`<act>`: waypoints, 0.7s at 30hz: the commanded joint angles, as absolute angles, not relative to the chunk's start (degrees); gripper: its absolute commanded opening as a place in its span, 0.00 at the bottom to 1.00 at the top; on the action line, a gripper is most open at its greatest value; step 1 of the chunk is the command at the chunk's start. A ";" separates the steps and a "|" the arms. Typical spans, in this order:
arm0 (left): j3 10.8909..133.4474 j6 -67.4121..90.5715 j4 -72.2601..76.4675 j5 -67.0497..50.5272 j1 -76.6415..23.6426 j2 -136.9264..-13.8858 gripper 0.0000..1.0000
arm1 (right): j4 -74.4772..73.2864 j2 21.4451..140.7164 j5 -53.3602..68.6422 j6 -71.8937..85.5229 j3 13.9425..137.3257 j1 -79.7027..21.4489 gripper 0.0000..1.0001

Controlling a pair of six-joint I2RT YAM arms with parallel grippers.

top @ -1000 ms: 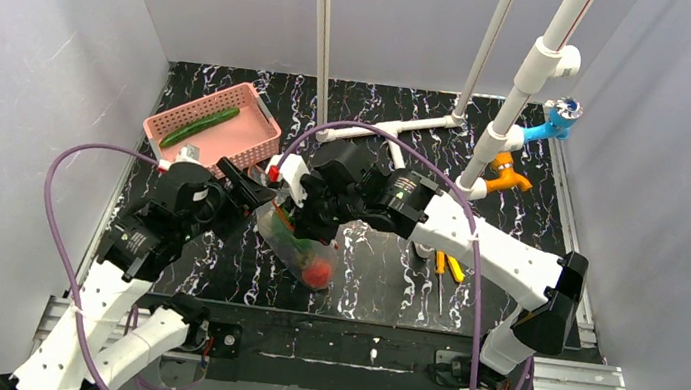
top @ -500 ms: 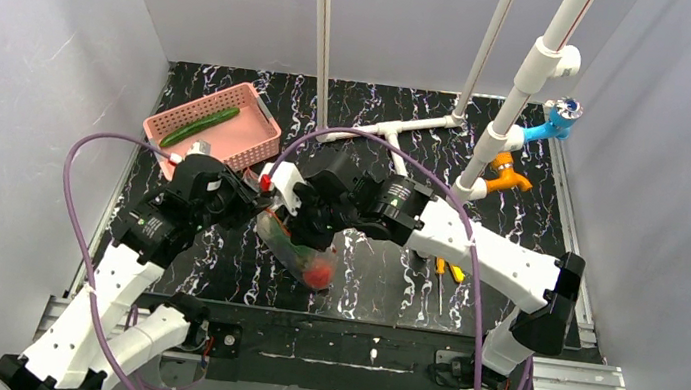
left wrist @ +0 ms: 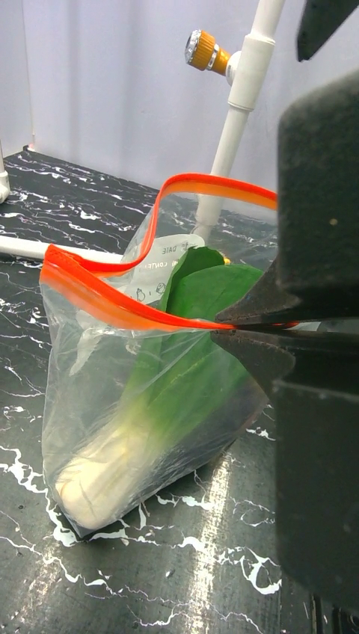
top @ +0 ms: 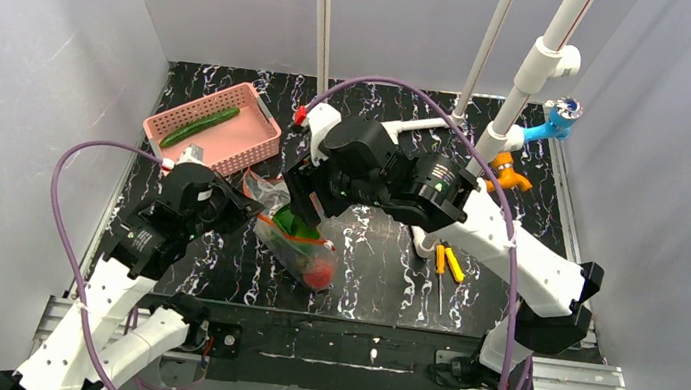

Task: Place the food in the zip-top bag and seal the zipper
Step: Adjust the zipper food storage bag at the center of the board.

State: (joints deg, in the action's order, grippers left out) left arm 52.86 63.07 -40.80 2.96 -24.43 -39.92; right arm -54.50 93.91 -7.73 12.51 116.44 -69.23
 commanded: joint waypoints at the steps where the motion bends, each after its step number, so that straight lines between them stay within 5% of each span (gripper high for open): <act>1: 52.91 63.23 -41.29 3.73 -24.18 -38.91 0.00 | -59.51 96.41 -18.85 18.90 120.62 -67.55 0.82; 10: 52.56 64.33 -41.00 2.78 -24.18 -39.37 0.00 | -61.24 103.58 -15.49 20.47 124.82 -65.35 0.76; 21: 53.57 63.72 -42.31 3.62 -24.17 -39.42 0.04 | -56.69 104.06 -16.48 15.79 117.35 -65.30 0.43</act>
State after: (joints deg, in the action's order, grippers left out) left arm 52.86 64.31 -41.01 2.76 -24.43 -39.59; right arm -59.72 106.24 -15.53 18.00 119.94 -65.01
